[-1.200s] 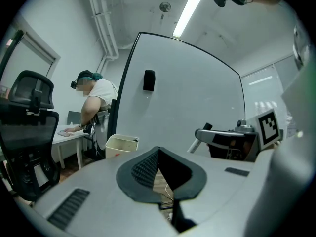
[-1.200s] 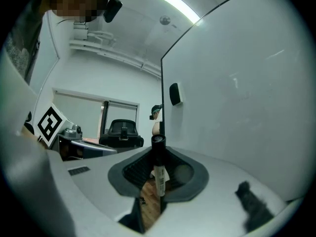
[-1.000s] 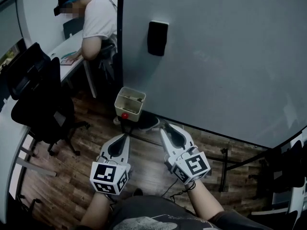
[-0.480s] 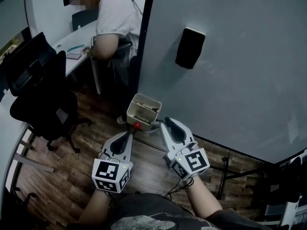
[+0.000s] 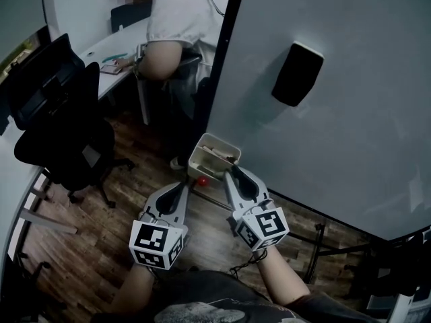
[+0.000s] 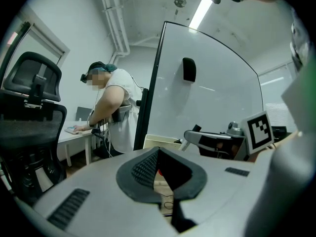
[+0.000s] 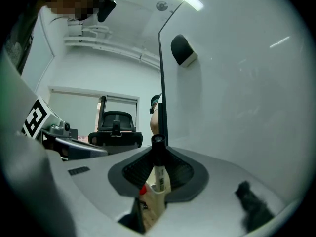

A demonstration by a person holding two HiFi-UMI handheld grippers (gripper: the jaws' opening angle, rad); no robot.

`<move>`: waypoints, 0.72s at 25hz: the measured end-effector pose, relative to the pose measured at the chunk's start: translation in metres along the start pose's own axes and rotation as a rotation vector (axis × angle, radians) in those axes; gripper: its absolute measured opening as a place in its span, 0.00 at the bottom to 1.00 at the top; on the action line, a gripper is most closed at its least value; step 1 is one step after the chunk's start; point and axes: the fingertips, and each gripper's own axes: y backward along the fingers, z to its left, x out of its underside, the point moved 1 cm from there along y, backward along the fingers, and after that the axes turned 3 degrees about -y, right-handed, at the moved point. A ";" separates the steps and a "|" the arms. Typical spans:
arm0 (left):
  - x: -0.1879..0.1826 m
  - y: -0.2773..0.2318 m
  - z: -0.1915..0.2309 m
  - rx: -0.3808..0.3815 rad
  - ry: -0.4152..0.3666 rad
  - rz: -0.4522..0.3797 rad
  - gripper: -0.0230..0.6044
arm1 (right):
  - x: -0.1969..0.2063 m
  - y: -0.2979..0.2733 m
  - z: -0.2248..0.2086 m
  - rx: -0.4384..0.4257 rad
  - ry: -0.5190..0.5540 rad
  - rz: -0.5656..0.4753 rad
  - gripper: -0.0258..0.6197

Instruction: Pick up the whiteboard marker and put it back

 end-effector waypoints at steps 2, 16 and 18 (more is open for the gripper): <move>0.002 -0.002 0.003 -0.002 0.004 0.005 0.06 | 0.007 -0.003 0.001 -0.001 -0.001 0.023 0.16; 0.008 -0.001 -0.006 0.010 -0.004 0.017 0.06 | 0.025 0.005 -0.003 0.020 -0.047 0.071 0.17; 0.008 0.002 -0.009 0.009 -0.008 0.020 0.06 | 0.025 0.010 -0.004 0.029 -0.049 0.067 0.17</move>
